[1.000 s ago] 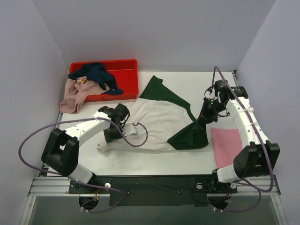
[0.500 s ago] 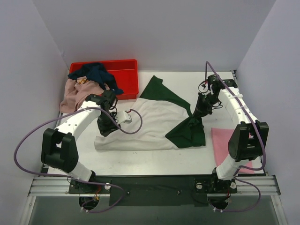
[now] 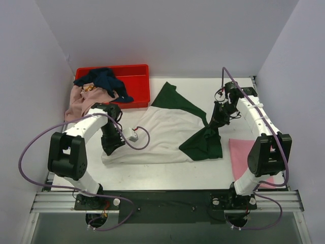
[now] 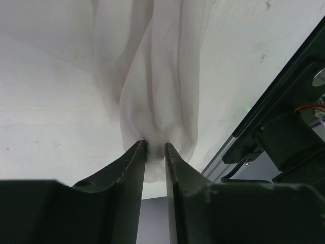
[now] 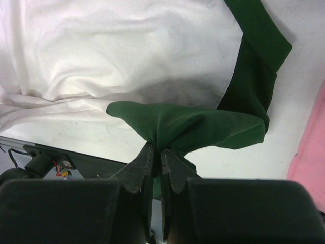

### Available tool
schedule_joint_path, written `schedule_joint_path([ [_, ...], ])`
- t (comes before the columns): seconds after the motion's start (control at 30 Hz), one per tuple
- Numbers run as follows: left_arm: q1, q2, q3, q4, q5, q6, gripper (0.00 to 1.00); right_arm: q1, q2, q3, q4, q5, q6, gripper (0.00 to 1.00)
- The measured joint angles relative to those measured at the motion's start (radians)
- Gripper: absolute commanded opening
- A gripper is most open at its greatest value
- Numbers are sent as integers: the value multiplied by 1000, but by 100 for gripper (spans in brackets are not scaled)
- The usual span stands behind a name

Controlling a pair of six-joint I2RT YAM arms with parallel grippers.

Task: Fold and stack the t-shirts
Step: Flatten out the tshirt

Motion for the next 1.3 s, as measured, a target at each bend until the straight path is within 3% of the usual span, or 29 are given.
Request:
schedule_joint_path([
  [0.03, 0, 1, -2, -5, 4, 3, 18, 0, -5, -5, 1, 0, 0, 0],
  [0.07, 0, 1, -4, -10, 11, 8, 4, 0, -11, -11, 2, 0, 0, 0],
  [0.1, 0, 1, -7, -11, 13, 15, 0, 0, -18, -17, 2, 0, 0, 0],
  [0.43, 10, -60, -21, -18, -11, -37, 0, 0, -103, -42, 0, 1, 0, 0],
  [0.73, 65, -327, 111, -23, -73, -138, 0, -19, -299, -45, -88, 27, 0, 0],
  [0.93, 66, -481, 229, -24, -143, -211, 0, -170, -481, 4, -234, 13, 2, 0],
  [1.03, 66, -542, 324, -4, -168, -235, 0, -234, -537, 148, -325, 0, 1, 0],
  [1.3, 66, -496, 776, 156, -190, -280, 0, -237, -443, 864, -370, -12, 4, 0],
])
